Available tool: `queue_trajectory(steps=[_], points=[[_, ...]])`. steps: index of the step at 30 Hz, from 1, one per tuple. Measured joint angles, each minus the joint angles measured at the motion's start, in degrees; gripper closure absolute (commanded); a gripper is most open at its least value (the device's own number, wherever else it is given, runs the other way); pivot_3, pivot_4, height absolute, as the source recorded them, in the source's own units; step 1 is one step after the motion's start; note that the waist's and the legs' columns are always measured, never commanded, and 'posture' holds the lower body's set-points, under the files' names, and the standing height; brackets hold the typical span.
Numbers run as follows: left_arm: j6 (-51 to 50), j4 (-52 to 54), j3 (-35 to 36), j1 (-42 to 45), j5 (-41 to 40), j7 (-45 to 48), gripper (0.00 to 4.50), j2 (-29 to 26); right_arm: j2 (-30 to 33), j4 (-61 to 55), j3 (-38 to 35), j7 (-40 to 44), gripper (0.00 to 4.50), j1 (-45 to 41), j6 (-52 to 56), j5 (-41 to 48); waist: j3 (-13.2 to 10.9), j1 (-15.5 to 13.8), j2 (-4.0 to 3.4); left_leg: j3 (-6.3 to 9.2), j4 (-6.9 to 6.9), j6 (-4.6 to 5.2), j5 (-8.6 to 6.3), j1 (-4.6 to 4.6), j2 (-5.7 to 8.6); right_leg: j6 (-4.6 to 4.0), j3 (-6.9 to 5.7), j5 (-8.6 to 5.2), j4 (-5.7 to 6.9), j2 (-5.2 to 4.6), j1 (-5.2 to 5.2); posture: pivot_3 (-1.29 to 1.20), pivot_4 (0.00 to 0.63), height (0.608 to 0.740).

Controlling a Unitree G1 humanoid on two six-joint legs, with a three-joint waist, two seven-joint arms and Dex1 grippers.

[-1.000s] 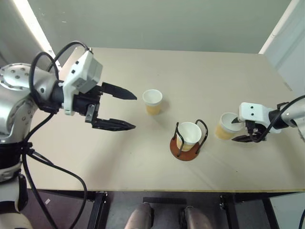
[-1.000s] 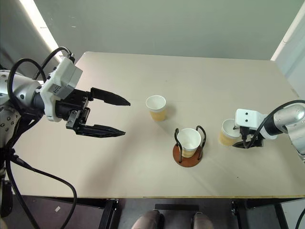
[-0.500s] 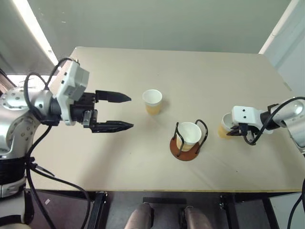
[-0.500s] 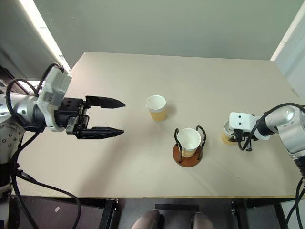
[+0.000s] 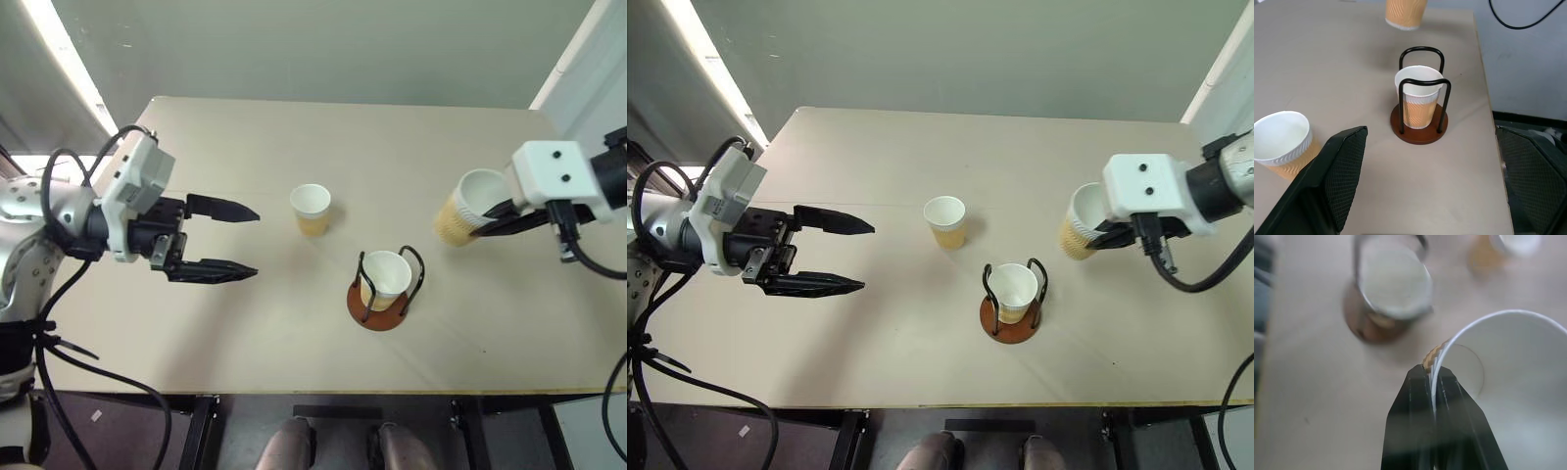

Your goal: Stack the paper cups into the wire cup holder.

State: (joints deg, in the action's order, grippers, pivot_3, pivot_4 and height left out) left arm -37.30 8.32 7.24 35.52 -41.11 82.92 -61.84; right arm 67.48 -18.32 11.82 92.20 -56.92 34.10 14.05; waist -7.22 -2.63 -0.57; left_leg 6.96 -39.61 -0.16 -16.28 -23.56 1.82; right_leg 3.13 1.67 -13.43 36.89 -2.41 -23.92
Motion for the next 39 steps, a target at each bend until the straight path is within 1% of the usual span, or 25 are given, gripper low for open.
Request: queue_trajectory(steps=[5, 13, 17, 23, 26, 32, 35, 38, 39], points=[[1.4, -2.4, -2.4, 3.0, 1.2, 2.0, 0.00, 0.8, -3.8, -3.9, 3.2, -0.2, 4.45, -3.6, 3.7, 0.4, 0.0, 0.0, 0.00, 0.02, 0.01, 0.01, 0.00, 0.01, 0.00, -0.01, 0.00, 0.00, -0.03, 0.00, 0.00, 0.00, 0.150, 0.740], [2.3, -4.4, -4.7, 4.8, 2.9, 3.5, 0.00, 2.7, -8.3, -5.4, 7.0, -0.9, 4.45, -7.1, 6.2, 0.3, 0.0, 0.1, -0.01, 0.03, 0.03, 0.02, 0.01, -0.01, -0.01, -0.02, -0.01, -0.01, -0.04, 0.00, -0.02, 0.00, 0.150, 0.740], [2.3, -4.3, -4.9, 5.4, 2.9, 3.7, 0.00, 2.8, -8.6, -6.0, 7.4, -1.1, 4.45, -6.8, 6.2, 0.2, 0.0, 0.1, -0.01, 0.04, 0.03, 0.03, 0.02, -0.02, -0.01, -0.02, -0.01, -0.01, -0.06, 0.00, -0.02, 0.00, 0.150, 0.740], [2.0, -3.9, -5.0, 5.4, 2.8, 3.7, 0.00, 2.8, -8.3, -6.9, 8.1, -1.3, 4.45, -3.2, 5.5, -0.3, 0.0, 0.1, -0.01, 0.03, 0.03, 0.03, 0.02, -0.02, -0.01, -0.02, -0.01, -0.01, -0.05, 0.00, -0.02, 0.00, 0.150, 0.740], [1.9, -3.8, -5.0, 5.4, 2.8, 3.6, 0.00, 2.8, -8.4, -7.0, 9.1, -1.7, 4.45, -2.7, 5.4, -0.7, 0.0, 0.1, -0.01, 0.03, 0.04, 0.02, 0.02, -0.01, -0.03, -0.02, -0.01, -0.01, -0.05, 0.00, -0.03, 0.00, 0.150, 0.740], [1.9, -3.8, -5.1, 5.6, 2.9, 3.3, 0.00, 3.1, -10.2, -6.7, 11.7, -2.7, 4.45, -1.8, 4.0, -2.8, 0.0, 0.1, -0.01, 0.03, 0.03, 0.03, 0.02, -0.02, -0.02, -0.02, -0.01, -0.01, -0.05, 0.00, -0.03, 0.00, 0.150, 0.740], [1.9, -3.9, -5.3, 5.6, 2.9, 3.3, 0.00, 3.2, -10.6, -6.6, 11.9, -2.9, 3.84, -1.8, 3.6, -3.2, 0.0, 0.1, -0.01, 0.03, 0.04, 0.03, 0.02, -0.02, -0.02, -0.02, -0.01, -0.01, -0.06, 0.00, -0.03, 0.00, 0.150, 0.740], [1.9, -3.9, -5.3, 5.6, 2.9, 3.3, 0.00, 3.2, -11.6, -6.3, 11.9, -3.4, 2.84, -1.8, 3.7, -3.4, 0.0, 0.1, -0.01, 0.03, 0.04, 0.03, 0.02, -0.02, -0.02, -0.02, -0.01, -0.01, -0.05, 0.00, -0.03, 0.00, 0.150, 0.740], [1.9, -3.9, -5.3, 5.6, 2.9, 3.3, 0.00, 3.2, -11.9, -6.3, 11.9, -3.5, 2.44, -1.8, 3.8, -3.6, 0.0, 0.1, -0.01, 0.04, 0.04, 0.03, 0.02, -0.02, -0.03, -0.02, -0.02, -0.01, -0.05, 0.00, -0.03, 0.00, 0.150, 0.740]])
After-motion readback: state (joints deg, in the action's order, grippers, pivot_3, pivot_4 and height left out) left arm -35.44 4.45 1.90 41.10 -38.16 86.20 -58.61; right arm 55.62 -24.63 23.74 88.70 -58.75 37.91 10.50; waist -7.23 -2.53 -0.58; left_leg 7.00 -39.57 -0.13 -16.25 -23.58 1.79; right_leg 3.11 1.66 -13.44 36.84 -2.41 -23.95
